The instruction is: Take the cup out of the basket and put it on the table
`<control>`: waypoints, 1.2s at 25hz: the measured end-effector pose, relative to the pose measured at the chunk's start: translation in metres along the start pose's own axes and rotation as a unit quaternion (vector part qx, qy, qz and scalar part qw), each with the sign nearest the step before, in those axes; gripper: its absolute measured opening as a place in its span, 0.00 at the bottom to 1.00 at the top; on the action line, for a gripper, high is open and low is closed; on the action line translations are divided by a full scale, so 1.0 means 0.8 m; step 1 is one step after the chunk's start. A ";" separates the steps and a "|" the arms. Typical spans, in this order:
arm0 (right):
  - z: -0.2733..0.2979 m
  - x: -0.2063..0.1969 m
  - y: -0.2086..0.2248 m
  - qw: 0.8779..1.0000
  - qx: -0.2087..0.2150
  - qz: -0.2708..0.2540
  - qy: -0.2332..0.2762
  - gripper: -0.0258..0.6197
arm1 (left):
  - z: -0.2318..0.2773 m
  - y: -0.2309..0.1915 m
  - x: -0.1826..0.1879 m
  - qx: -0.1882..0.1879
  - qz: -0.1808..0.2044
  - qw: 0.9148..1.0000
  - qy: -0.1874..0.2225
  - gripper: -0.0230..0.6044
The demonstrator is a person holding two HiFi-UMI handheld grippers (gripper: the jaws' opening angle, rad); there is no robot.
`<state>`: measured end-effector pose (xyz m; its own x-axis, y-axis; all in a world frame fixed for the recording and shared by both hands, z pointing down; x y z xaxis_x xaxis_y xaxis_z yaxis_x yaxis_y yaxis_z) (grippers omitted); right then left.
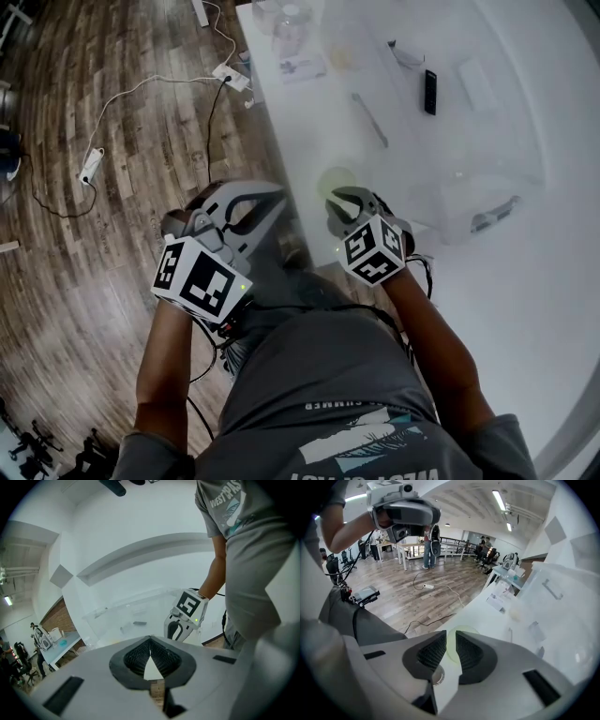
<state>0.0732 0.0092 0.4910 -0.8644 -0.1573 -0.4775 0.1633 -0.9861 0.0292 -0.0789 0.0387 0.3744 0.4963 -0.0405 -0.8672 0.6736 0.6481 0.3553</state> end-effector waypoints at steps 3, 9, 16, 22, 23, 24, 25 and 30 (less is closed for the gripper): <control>-0.036 0.018 -0.005 0.998 -0.021 0.001 0.051 0.15 | 0.000 -0.003 0.012 -0.003 0.010 1.000 0.005 0.05; -0.122 0.073 -0.023 0.986 -0.032 -0.031 0.160 0.06 | -0.004 -0.009 0.053 -0.014 0.033 0.999 0.029 0.05; -0.210 0.110 -0.029 0.971 -0.086 -0.076 0.211 0.06 | 0.004 -0.010 0.096 -0.030 0.064 0.996 0.052 0.05; -0.251 0.110 -0.031 0.966 -0.109 -0.084 0.218 0.06 | 0.011 -0.008 0.120 -0.044 0.080 0.994 0.058 0.05; -0.256 0.109 -0.032 0.965 -0.112 -0.082 0.220 0.06 | 0.011 -0.007 0.124 -0.046 0.083 0.994 0.059 0.05; -0.261 0.108 -0.032 0.965 -0.115 -0.081 0.223 0.06 | 0.012 -0.007 0.127 -0.048 0.085 0.993 0.060 0.05; -0.266 0.107 -0.032 0.964 -0.117 -0.080 0.225 0.06 | 0.013 -0.006 0.131 -0.050 0.088 0.993 0.060 0.05; -0.288 0.102 -0.032 0.960 -0.128 -0.078 0.238 0.06 | 0.018 0.000 0.149 -0.058 0.096 0.992 0.061 0.05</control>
<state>0.1079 0.0338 0.2493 -0.5831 0.0928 -0.8071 0.2132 -0.9411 -0.2623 -0.0120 0.0229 0.2757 0.5346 0.1806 -0.8256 0.5016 0.7184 0.4820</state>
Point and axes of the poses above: the fingertips, and each gripper's own axes: z forward along the fingers, y to its right, x out of its top, the point moved 6 cm from there along -z, backward along the fingers, and after that the axes turned 15 degrees about x, right-handed, at the moved point
